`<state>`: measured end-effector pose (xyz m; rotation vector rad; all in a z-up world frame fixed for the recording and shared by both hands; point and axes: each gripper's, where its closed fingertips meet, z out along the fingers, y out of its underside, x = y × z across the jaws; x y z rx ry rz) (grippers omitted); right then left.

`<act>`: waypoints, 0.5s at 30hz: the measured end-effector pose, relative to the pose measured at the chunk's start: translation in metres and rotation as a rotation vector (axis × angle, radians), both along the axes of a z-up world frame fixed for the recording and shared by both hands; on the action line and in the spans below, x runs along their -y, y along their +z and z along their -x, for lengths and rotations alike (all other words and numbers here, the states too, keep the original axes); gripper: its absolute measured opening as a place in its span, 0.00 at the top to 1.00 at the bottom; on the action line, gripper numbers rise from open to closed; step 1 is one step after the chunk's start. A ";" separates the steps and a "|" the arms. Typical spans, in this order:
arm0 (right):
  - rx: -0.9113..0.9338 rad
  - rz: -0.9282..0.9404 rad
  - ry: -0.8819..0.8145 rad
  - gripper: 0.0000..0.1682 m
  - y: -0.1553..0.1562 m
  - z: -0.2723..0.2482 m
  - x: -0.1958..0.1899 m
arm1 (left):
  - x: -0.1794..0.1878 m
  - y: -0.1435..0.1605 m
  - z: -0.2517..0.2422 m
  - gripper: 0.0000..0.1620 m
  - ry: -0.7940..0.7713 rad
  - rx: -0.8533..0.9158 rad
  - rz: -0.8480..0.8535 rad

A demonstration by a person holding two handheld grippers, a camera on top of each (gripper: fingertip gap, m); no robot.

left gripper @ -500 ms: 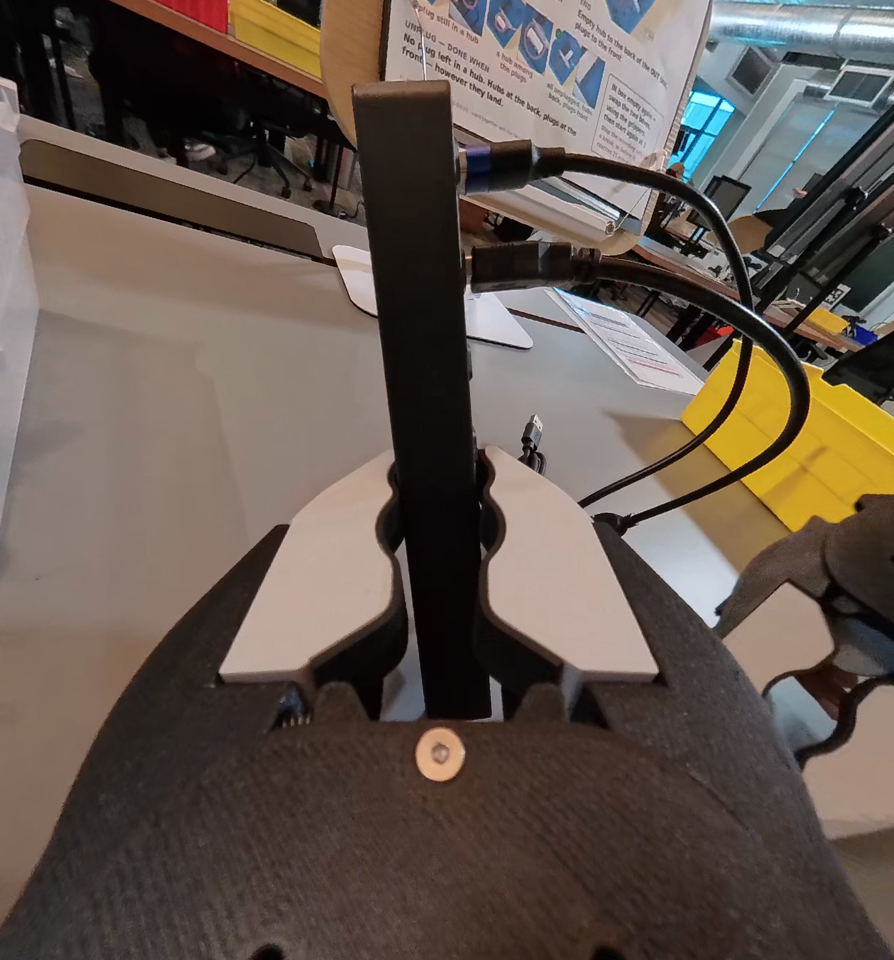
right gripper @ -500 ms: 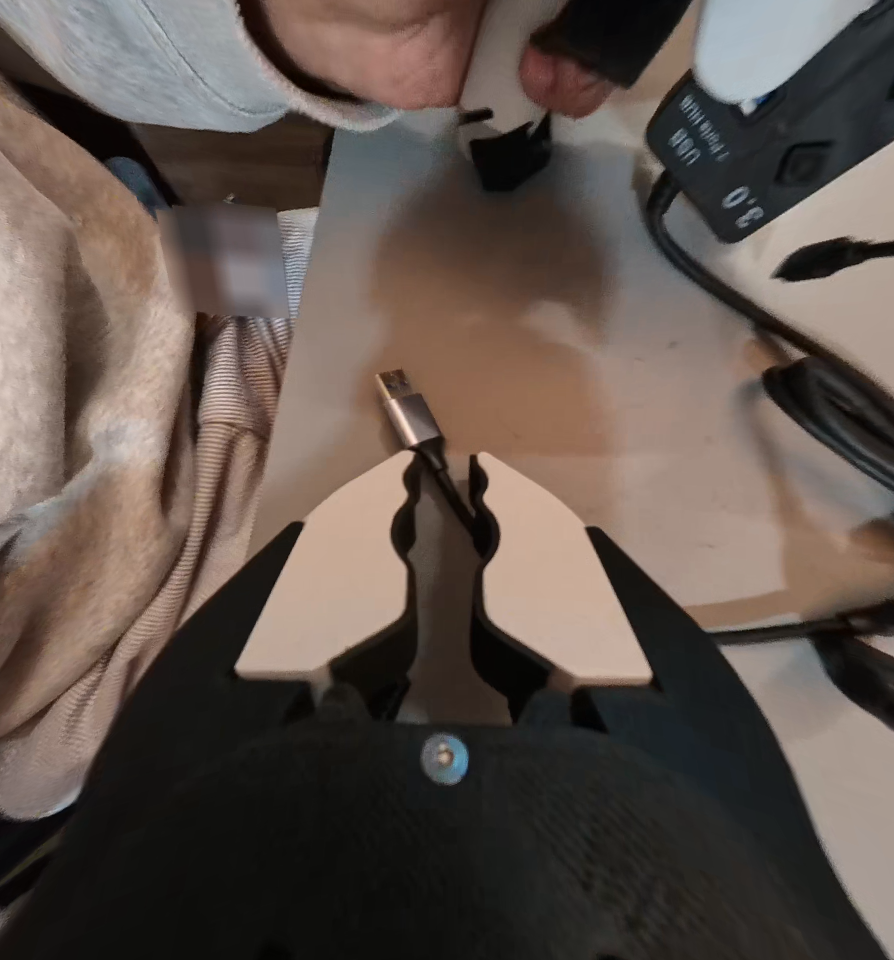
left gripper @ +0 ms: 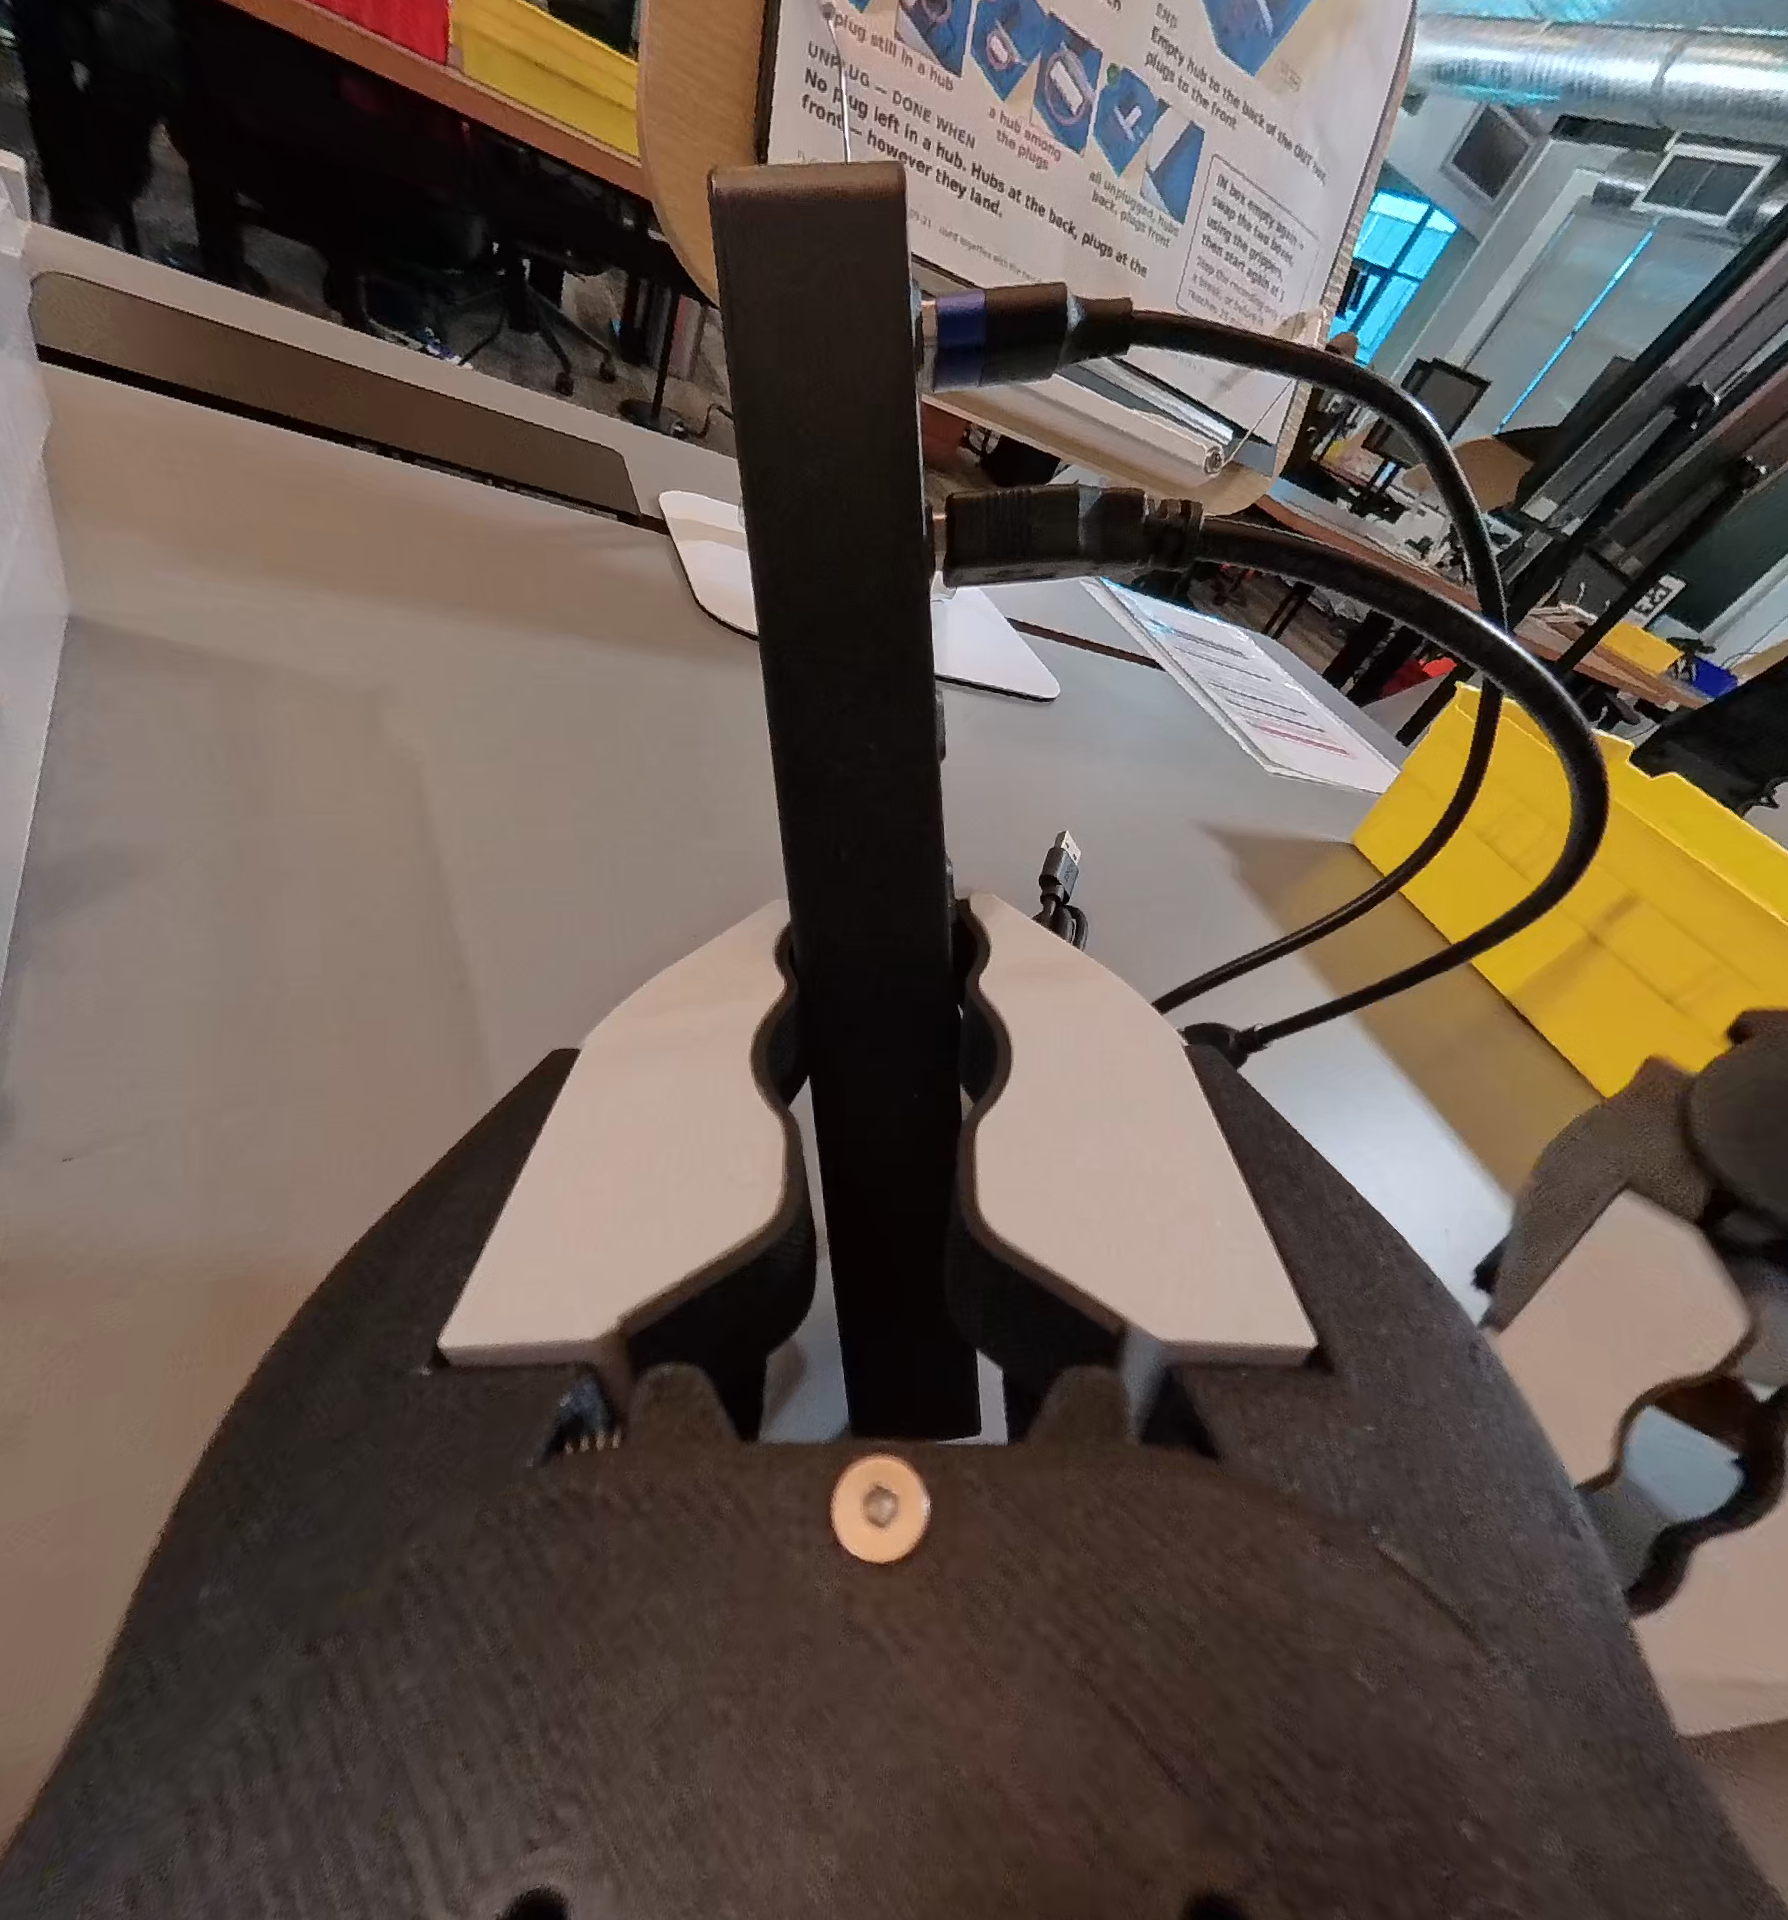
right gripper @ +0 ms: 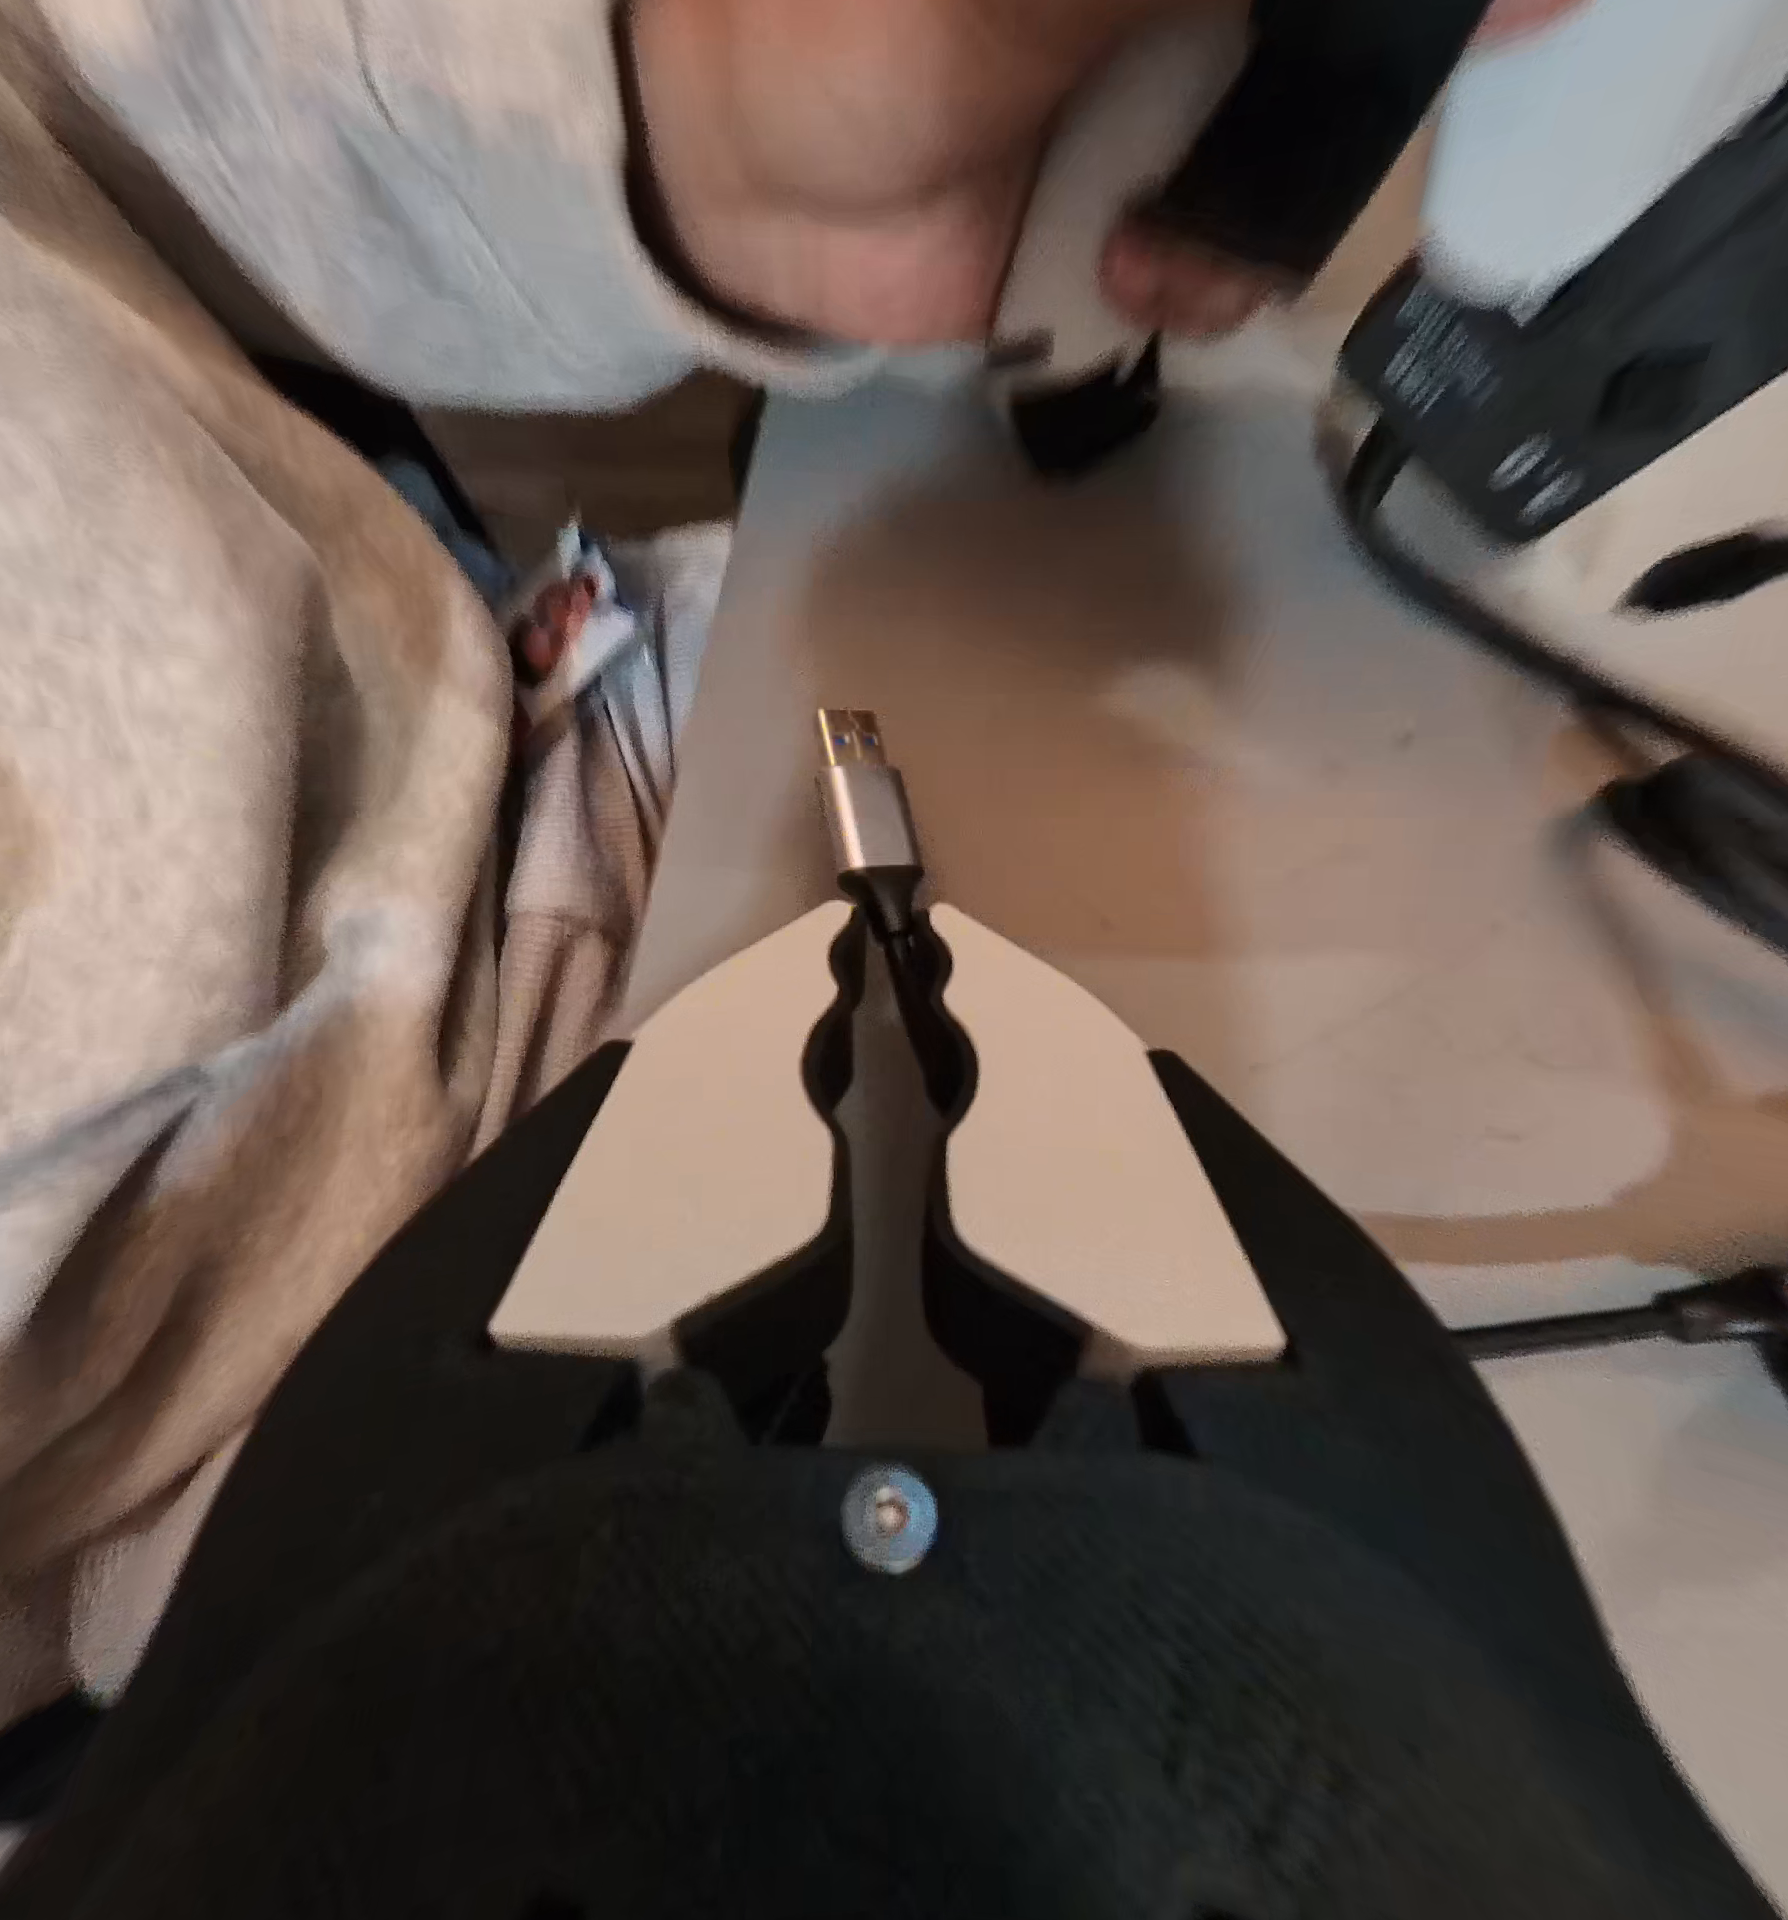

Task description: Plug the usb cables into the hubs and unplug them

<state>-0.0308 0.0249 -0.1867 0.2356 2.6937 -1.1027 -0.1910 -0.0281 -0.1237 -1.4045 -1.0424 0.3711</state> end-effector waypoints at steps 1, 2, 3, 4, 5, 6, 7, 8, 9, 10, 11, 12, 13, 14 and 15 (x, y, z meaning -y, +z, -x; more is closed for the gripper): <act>-0.013 0.078 -0.027 0.95 0.014 0.004 0.003 | 0.000 0.000 0.000 0.84 0.000 -0.001 0.001; -0.019 0.170 -0.062 0.95 0.032 0.009 0.007 | 0.000 0.000 0.000 0.84 0.001 -0.003 0.003; -0.024 0.268 -0.108 0.95 0.051 0.015 0.009 | -0.001 0.001 -0.001 0.84 -0.001 -0.006 0.007; -0.027 0.359 -0.159 0.96 0.070 0.021 0.009 | -0.002 0.001 -0.001 0.84 -0.006 -0.013 0.015; -0.037 0.426 -0.226 0.96 0.086 0.029 0.008 | -0.003 0.001 -0.002 0.84 -0.011 -0.022 0.030; -0.055 0.460 -0.296 0.96 0.097 0.037 0.006 | -0.005 0.002 -0.004 0.84 -0.015 -0.038 0.056; -0.084 0.464 -0.346 0.96 0.104 0.043 0.004 | -0.007 0.003 -0.005 0.84 -0.021 -0.059 0.087; -0.133 0.441 -0.389 0.96 0.108 0.048 0.003 | -0.009 0.004 -0.007 0.84 -0.025 -0.084 0.122; -0.194 0.401 -0.434 0.96 0.109 0.053 0.002 | -0.012 0.005 -0.009 0.84 -0.026 -0.110 0.160; -0.250 0.357 -0.481 0.96 0.109 0.058 0.002 | -0.014 0.006 -0.011 0.84 -0.025 -0.136 0.194; -0.290 0.313 -0.527 0.96 0.108 0.062 0.002 | -0.017 0.006 -0.014 0.84 -0.026 -0.162 0.226; -0.305 0.267 -0.557 0.96 0.105 0.064 0.003 | -0.020 0.007 -0.016 0.84 -0.029 -0.187 0.258; -0.295 0.218 -0.570 0.96 0.100 0.063 0.006 | -0.023 0.008 -0.019 0.84 -0.032 -0.212 0.289; -0.287 0.169 -0.586 0.95 0.093 0.064 0.006 | -0.025 0.009 -0.021 0.84 -0.033 -0.240 0.320; -0.295 0.126 -0.603 0.95 0.089 0.065 0.005 | -0.028 0.010 -0.024 0.84 -0.033 -0.271 0.354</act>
